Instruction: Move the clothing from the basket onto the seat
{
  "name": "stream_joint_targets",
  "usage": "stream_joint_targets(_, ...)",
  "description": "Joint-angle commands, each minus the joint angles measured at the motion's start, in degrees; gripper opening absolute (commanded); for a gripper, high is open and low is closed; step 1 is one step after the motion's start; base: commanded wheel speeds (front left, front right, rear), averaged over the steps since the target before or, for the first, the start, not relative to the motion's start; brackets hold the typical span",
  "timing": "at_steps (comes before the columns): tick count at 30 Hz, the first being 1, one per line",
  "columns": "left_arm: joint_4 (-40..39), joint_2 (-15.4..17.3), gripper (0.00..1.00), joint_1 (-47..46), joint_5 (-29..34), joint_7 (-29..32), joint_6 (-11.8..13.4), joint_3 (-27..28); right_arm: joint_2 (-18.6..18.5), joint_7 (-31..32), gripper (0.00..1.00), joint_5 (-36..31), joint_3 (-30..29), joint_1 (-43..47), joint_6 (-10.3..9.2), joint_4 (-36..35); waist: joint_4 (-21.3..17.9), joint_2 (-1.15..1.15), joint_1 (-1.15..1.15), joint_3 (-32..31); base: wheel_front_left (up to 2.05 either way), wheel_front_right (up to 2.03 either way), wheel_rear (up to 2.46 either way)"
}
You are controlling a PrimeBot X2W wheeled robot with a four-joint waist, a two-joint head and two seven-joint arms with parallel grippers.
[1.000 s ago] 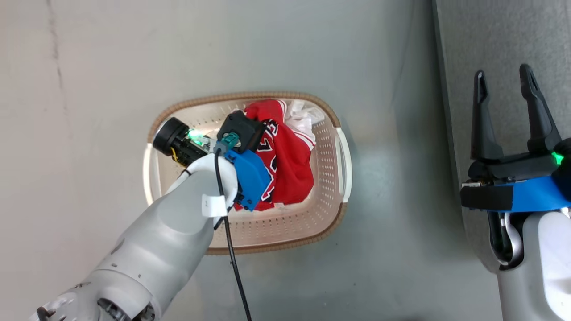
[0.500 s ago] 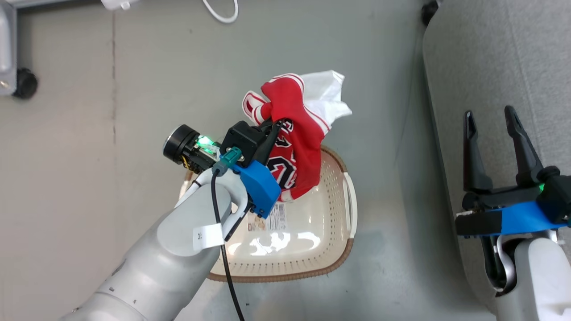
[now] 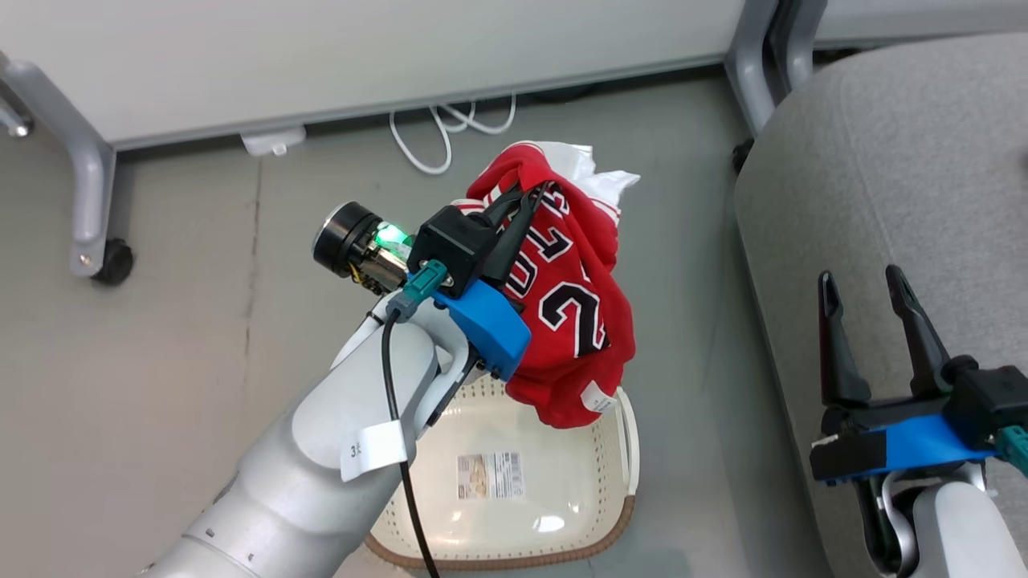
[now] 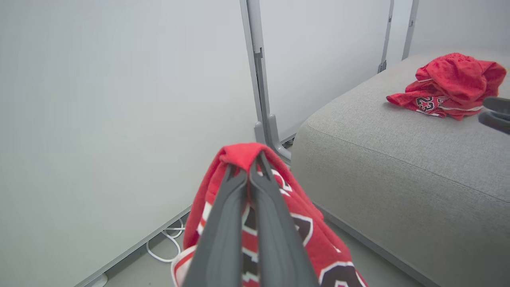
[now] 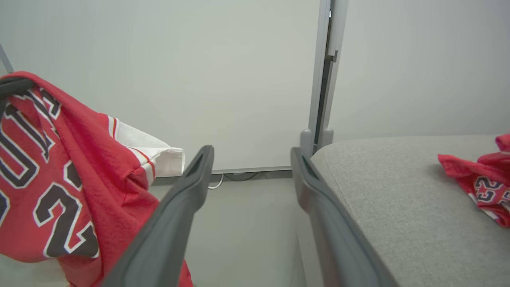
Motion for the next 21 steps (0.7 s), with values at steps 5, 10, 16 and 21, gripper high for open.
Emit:
stream_joint_targets(5, -2.26, -0.59, 0.00, 1.17, 1.25, -0.26, -0.64, 1.41, 0.34, -0.20, 1.00, 0.36, -0.50, 3.18, 0.01, 0.88, 0.40, -0.01, 0.01, -5.46, 0.00, 0.00, 0.00)
stream_joint_targets(10, -3.37, -1.16, 0.00, 1.15, 1.54, -0.26, -1.08, 1.58, 0.48, -0.19, 1.00, 0.49, -0.68, 5.06, 0.01, 1.38, 0.67, -0.01, 0.01, -8.19, 0.00, 0.00, 0.00)
stream_joint_targets(16, -3.94, -1.26, 0.00, 1.39, 1.63, -0.26, -1.27, 1.80, 0.61, -0.19, 1.00, 0.77, -0.76, 6.15, 0.01, 1.66, 0.80, -0.01, 0.01, -10.07, 0.00, 0.00, 0.00)
stream_joint_targets(21, -3.65, -1.29, 0.00, 1.99, 1.50, -0.26, -1.43, 1.55, 0.68, -0.19, 1.00, 0.98, -0.92, 6.92, 0.01, 1.68, 0.90, -0.01, 0.01, -11.02, 0.00, 0.00, 0.00)
